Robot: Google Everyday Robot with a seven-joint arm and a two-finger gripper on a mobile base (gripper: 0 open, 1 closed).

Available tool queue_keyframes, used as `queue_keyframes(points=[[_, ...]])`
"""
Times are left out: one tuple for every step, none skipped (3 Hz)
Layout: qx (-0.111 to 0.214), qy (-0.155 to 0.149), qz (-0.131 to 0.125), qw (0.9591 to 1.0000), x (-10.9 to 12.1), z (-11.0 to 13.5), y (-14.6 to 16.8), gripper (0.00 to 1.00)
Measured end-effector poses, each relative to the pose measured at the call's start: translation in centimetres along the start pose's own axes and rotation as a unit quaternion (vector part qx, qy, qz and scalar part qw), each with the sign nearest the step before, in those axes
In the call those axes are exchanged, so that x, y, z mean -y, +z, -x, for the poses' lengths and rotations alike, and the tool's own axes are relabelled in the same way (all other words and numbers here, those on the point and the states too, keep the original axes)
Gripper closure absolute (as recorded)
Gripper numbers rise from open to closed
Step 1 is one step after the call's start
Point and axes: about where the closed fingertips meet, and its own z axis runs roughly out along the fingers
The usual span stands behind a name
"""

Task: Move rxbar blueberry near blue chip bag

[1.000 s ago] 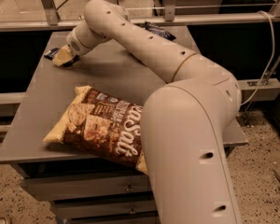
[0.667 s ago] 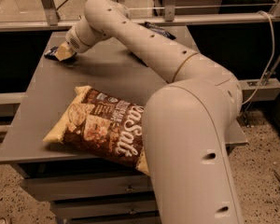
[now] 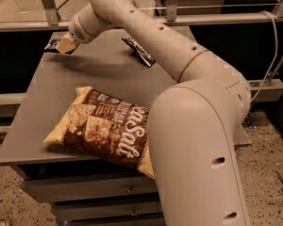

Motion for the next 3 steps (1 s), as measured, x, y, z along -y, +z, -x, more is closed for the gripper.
queue_keyframes(points=[[-0.039,-0.048,0.000,0.9981,0.5,-1.6,-2.4,1.00],[-0.061,-0.055,-0.011,0.9965,1.3,-3.9,-6.2,1.00],[-0.071,-0.017,-0.066,0.9952,3.7,-9.1,-14.9,1.00]])
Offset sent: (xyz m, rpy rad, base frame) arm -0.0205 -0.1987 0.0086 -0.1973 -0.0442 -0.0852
